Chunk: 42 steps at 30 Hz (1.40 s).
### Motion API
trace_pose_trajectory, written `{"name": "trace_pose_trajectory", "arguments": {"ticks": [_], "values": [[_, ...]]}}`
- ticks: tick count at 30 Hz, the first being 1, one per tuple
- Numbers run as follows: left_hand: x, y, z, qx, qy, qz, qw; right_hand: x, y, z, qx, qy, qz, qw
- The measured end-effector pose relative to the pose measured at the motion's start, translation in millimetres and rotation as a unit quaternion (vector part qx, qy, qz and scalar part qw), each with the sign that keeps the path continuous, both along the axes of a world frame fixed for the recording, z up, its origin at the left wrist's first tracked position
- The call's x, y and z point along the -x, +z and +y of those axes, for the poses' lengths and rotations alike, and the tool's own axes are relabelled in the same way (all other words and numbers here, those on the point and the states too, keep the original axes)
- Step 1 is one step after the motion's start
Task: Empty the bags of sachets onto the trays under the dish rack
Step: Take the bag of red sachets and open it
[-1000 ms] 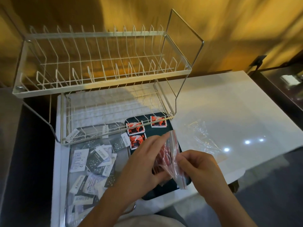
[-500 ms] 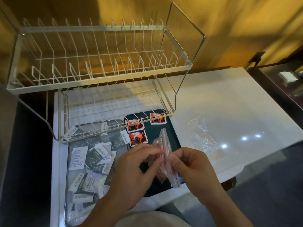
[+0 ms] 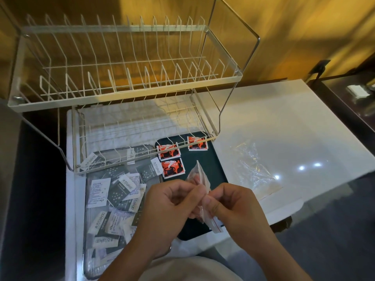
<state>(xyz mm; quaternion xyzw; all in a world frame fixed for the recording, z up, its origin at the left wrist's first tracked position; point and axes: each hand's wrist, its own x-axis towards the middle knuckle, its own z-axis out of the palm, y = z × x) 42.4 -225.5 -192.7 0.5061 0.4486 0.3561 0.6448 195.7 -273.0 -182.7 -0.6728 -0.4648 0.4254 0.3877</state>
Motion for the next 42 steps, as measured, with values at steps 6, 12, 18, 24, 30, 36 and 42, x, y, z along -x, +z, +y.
{"name": "trace_pose_trajectory", "arguments": {"ticks": [6,12,18,24,30,36,42], "values": [[0.8,3.1,1.3,0.015,0.008,0.019,1.0,2.3,0.5,0.8,-0.003,-0.003,0.012,1.0],[1.2,6.0,-0.4,-0.014,0.028,0.077,0.997,3.5,0.7,0.9,0.005,0.005,0.029,1.0],[1.6,8.9,0.2,-0.017,0.032,0.086,0.996,4.5,-0.9,0.8,0.006,0.013,0.023,1.0],[1.9,9.0,-0.3,-0.015,0.028,0.081,0.996,5.0,-0.4,0.2,0.01,0.013,0.025,1.0],[2.8,8.7,-0.7,-0.015,0.023,0.077,0.997,5.1,0.7,0.0,0.012,0.011,0.036,0.999],[3.5,6.6,-0.2,-0.02,0.026,0.087,0.996,6.8,1.3,-0.2,0.014,0.012,0.037,0.999],[4.2,7.8,1.0,-0.043,0.033,0.095,0.994,7.5,1.1,-0.1,0.012,0.008,0.046,0.999]]}}
